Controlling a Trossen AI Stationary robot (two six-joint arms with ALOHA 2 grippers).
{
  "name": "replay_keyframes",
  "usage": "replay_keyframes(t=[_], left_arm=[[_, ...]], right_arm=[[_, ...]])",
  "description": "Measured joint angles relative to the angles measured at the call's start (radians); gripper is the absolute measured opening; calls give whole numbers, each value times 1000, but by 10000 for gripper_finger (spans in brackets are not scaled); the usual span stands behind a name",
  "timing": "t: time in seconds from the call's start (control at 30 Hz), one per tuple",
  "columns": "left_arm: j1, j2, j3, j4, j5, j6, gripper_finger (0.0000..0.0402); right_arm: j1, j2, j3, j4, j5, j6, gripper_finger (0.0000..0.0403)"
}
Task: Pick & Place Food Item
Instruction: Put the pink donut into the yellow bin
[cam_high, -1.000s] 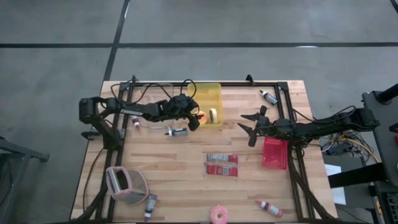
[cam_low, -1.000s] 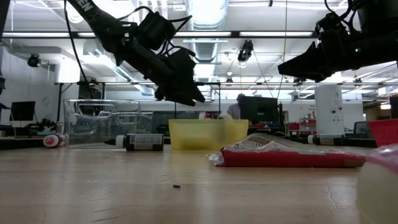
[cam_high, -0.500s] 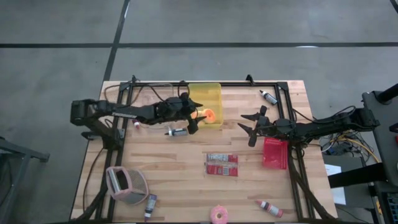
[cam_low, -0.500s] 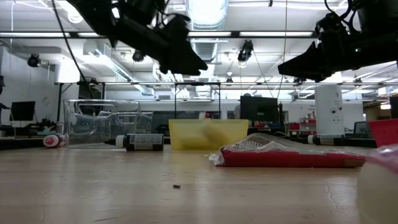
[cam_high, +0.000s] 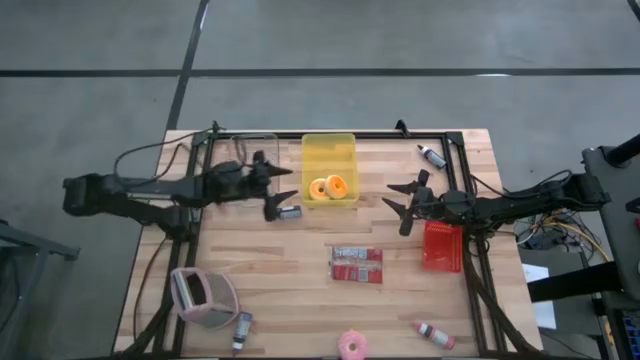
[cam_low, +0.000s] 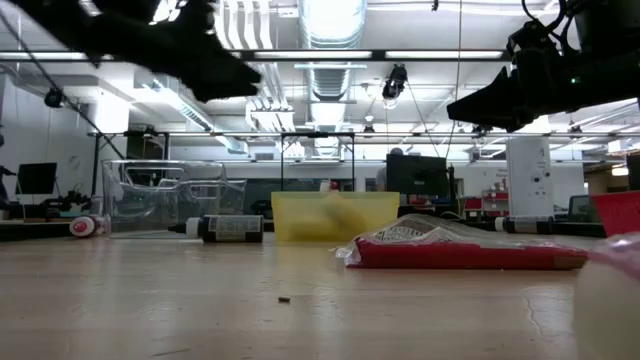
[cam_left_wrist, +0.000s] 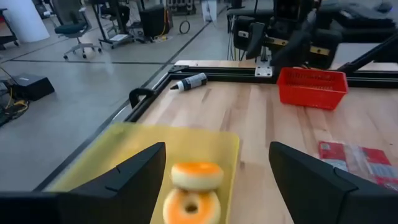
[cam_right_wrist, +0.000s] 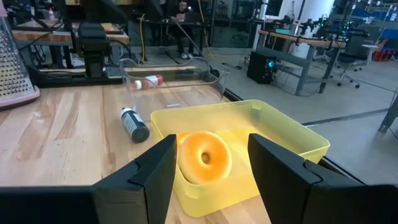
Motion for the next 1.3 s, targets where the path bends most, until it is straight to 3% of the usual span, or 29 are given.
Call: replay_keyframes(t=[0.3,0.53,0.8,1.3], left_arm=[[0,-413,-237,27,-1,31,290],[0,-608,-364,-11,16,33,289],[0,-677,-380,-8,33,38,289],[1,-677,-379,2,30,24,290]], right_arm=[[0,0,0,0,0,0,196],[0,0,0,0,0,0,196],[0,0,0,0,0,0,196],[0,0,0,0,0,0,196]])
